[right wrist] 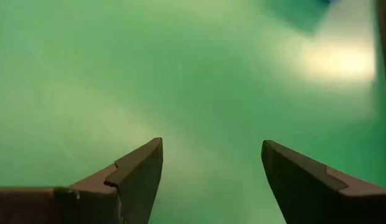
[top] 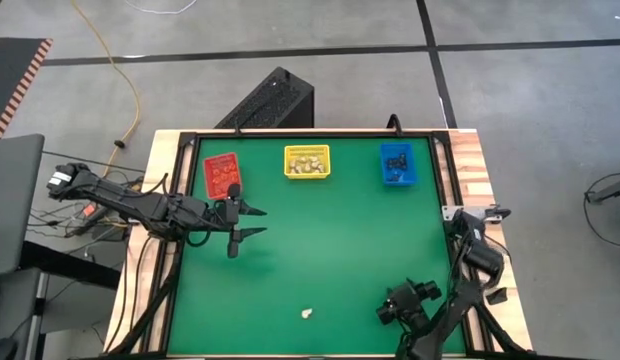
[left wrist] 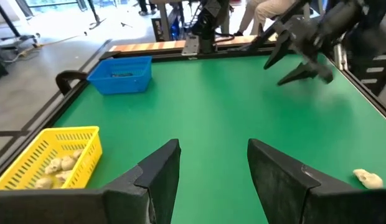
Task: Sort Halloween decoration
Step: Put the white skull toy into the yellow bin
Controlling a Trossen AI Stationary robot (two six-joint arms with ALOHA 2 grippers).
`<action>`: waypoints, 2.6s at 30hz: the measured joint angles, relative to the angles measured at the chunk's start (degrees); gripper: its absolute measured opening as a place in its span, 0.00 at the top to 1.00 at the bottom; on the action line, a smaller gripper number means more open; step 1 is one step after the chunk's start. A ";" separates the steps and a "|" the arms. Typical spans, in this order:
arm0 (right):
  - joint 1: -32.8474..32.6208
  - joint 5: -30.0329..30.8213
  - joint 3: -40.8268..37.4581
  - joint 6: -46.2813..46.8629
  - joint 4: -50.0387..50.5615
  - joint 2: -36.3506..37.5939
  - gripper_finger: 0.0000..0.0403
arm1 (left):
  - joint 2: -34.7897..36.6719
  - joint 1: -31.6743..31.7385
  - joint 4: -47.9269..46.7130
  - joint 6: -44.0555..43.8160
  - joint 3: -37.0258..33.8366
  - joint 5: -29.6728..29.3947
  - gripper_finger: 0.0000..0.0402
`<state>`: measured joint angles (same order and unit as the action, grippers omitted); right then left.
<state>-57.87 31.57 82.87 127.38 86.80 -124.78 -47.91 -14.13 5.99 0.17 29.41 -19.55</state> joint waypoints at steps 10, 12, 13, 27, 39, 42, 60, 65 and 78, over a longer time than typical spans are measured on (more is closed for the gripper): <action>3.20 22.67 0.32 -54.00 -35.95 14.29 0.25 | -0.10 -0.02 0.38 0.61 0.00 2.78 0.56; 6.04 20.11 0.31 -67.07 -46.40 13.69 0.25 | -0.10 -0.02 0.38 0.62 0.00 2.84 0.56; 7.74 17.54 0.28 -72.94 -51.87 12.91 0.25 | -0.10 -0.02 0.37 0.74 0.00 3.03 0.56; 24.19 -12.34 -15.20 -111.60 -102.28 9.98 0.25 | -0.07 -0.04 -0.63 4.27 0.00 5.86 0.56; 27.55 -22.52 -20.18 -120.47 -123.59 1.55 0.25 | -0.10 0.00 -0.28 5.63 0.00 5.60 0.56; 28.63 -26.39 -18.43 -120.05 -126.85 -1.73 0.25 | -0.07 0.00 -0.32 5.33 0.00 5.60 0.56; 31.84 -27.80 -17.61 -124.20 -119.53 -0.10 0.72 | -0.10 0.00 -1.01 5.59 0.00 5.45 0.56; 37.42 -24.78 -17.88 -134.15 -114.82 7.96 0.73 | -0.07 0.00 -0.99 5.61 0.00 5.42 0.56; 67.77 -20.94 -17.66 -135.31 -111.44 18.52 0.73 | -0.07 0.00 -1.10 6.57 0.00 5.53 0.56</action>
<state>9.90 10.63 65.21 -7.93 -24.64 -106.26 -47.99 -14.13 4.89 6.74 29.41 -14.02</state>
